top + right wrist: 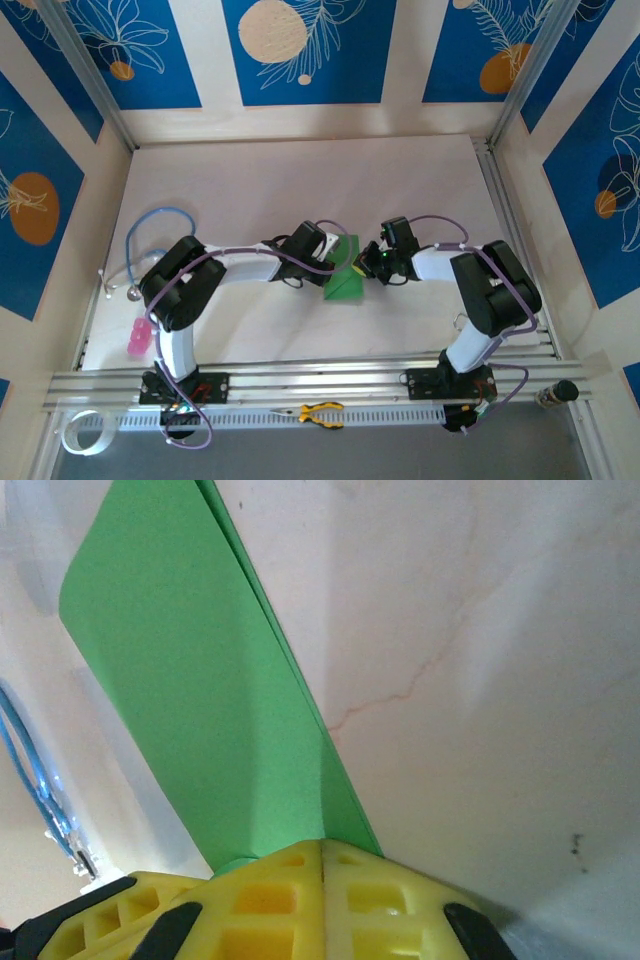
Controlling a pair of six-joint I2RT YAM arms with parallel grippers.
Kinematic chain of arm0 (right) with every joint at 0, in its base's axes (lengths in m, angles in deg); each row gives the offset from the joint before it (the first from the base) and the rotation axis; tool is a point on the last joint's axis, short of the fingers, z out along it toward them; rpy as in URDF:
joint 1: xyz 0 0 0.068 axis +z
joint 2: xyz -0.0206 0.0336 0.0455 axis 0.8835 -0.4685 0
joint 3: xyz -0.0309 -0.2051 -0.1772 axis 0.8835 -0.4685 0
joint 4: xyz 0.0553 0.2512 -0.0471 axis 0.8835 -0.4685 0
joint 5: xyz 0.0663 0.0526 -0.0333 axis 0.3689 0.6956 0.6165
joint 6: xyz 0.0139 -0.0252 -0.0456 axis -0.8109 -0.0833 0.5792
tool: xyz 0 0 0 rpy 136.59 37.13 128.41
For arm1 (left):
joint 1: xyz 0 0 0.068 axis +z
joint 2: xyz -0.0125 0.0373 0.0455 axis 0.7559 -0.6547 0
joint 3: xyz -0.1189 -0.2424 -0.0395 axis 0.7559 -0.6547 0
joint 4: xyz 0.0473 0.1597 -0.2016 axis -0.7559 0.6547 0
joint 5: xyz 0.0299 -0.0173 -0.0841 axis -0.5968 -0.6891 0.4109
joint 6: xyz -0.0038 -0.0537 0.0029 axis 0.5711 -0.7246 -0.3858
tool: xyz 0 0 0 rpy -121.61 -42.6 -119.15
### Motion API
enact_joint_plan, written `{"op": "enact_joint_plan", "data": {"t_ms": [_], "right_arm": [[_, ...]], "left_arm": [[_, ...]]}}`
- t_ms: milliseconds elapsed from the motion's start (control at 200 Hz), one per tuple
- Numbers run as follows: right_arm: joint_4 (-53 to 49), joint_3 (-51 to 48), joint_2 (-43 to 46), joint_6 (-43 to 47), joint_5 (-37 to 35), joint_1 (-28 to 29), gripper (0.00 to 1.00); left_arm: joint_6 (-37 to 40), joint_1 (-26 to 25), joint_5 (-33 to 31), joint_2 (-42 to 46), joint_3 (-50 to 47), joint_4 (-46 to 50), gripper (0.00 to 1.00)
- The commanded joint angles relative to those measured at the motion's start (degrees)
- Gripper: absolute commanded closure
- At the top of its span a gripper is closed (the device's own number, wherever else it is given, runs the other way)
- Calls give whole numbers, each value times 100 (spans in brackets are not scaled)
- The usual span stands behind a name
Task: Fold a paper plane with a square sheet of paper (pick it up from the middle)
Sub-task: Fold the triangle a second time at the center of the table.
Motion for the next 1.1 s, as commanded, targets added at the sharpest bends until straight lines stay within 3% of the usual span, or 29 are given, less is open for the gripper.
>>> {"op": "enact_joint_plan", "data": {"t_ms": [0,265,585,1095], "right_arm": [[-684,54,202,350,-601,-1,100],[177,41,539,631,726,130,100],[275,-109,223,242,457,557,100],[77,-418,-165,289,46,530,100]], "left_arm": [[67,45,85,-168,-13,391,100],[64,39,85,-150,-12,409,100],[39,44,93,-159,-37,356,100],[-27,47,103,-99,44,372,100]]}}
